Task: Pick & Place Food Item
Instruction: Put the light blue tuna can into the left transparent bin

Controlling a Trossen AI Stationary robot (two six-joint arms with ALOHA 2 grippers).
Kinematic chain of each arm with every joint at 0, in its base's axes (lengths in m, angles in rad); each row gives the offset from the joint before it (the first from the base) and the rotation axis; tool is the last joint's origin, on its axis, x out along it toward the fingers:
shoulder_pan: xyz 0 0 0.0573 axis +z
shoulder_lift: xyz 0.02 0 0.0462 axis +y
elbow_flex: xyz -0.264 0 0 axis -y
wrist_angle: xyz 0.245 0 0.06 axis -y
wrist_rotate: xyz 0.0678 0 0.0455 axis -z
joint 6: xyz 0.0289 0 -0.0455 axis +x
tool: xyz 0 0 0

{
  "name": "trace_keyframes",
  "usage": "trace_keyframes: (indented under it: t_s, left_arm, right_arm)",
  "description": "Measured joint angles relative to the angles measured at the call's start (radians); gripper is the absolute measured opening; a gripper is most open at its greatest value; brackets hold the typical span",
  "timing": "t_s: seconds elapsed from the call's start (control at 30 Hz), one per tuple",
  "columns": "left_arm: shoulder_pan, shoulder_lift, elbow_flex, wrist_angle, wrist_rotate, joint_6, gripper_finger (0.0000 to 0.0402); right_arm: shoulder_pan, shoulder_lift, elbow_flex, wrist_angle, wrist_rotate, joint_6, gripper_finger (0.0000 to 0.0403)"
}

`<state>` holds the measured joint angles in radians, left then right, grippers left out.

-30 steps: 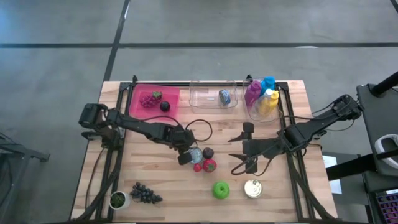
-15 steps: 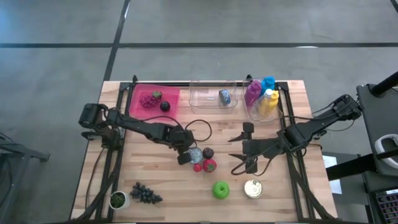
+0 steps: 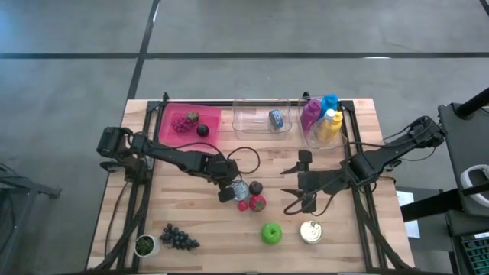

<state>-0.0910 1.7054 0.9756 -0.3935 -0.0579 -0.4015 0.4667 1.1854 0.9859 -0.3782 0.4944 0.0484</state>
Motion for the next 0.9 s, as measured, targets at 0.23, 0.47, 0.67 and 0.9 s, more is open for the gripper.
trace_keyframes:
  t_s: [0.23, 0.47, 0.67, 0.9]
  left_arm:
    - [0.000, 0.000, 0.000, 0.000, 0.003, -0.012, 0.0001]
    - [0.000, 0.000, 0.000, 0.001, 0.003, -0.019, 0.0001]
    - [0.000, 0.020, 0.001, 0.010, 0.004, -0.023, 0.0001]
    - [0.011, 0.029, 0.006, 0.011, 0.029, -0.019, 0.0001]
  right_arm:
    - [0.000, 0.000, 0.000, 0.000, 0.000, 0.000, 0.0233]
    - [0.000, 0.000, 0.000, 0.000, 0.000, 0.001, 0.0233]
    - [0.000, 0.000, 0.000, 0.001, 0.000, 0.001, 0.0233]
    - [0.000, 0.000, 0.000, 0.002, 0.000, 0.001, 0.0233]
